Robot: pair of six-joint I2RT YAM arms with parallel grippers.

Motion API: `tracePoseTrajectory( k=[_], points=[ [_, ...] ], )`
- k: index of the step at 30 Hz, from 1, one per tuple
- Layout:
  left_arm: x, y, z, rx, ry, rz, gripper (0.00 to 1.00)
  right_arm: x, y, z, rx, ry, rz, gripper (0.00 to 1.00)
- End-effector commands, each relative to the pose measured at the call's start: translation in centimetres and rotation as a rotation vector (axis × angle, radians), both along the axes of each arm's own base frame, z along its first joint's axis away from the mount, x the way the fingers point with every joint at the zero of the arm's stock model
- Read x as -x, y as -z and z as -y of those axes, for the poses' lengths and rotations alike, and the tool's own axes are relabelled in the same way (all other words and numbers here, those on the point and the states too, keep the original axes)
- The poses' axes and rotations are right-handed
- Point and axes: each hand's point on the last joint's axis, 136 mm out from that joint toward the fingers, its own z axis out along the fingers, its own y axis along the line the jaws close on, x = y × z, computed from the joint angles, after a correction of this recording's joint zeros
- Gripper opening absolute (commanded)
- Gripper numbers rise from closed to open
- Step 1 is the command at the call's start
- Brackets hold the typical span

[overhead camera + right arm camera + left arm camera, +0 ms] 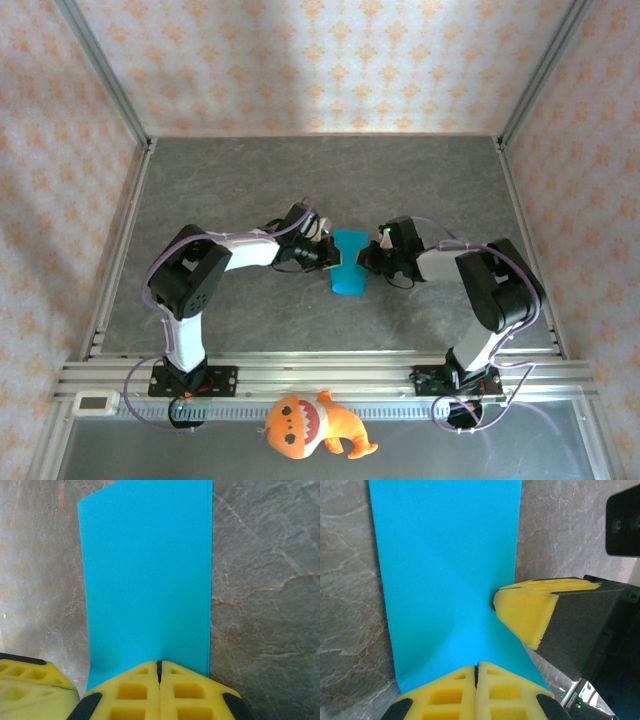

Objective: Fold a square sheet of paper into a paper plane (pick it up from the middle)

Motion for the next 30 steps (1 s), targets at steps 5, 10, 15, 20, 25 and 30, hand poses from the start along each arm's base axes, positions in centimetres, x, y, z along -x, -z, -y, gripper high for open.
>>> tracePoseTrajectory(
  k=[5,10,15,20,25,30],
  points=[
    [1.1,1.5,-0.3,-0.004,0.036,-0.021,0.0,4.3,5.5,4.1,0.2,0.053,-0.203,0.0],
    [2.5,3.7,-2.2,-0.101,0.058,-0.041,0.0,4.5,5.6,4.3,0.209,0.052,-0.208,0.0],
    [3.8,6.3,-5.3,-0.233,0.057,-0.065,0.0,4.6,5.7,4.5,0.216,0.056,-0.209,0.0],
    [3.6,5.7,-5.8,-0.27,0.055,-0.036,0.0,4.6,5.8,4.5,0.217,0.058,-0.211,0.0],
    [2.2,0.9,-3.5,-0.126,0.033,0.049,0.0,4.5,5.7,4.5,0.222,0.057,-0.207,0.0],
    [2.3,-1.5,-0.9,-0.012,0.057,0.065,0.0,4.5,5.8,4.6,0.226,0.061,-0.209,0.0]
  ],
)
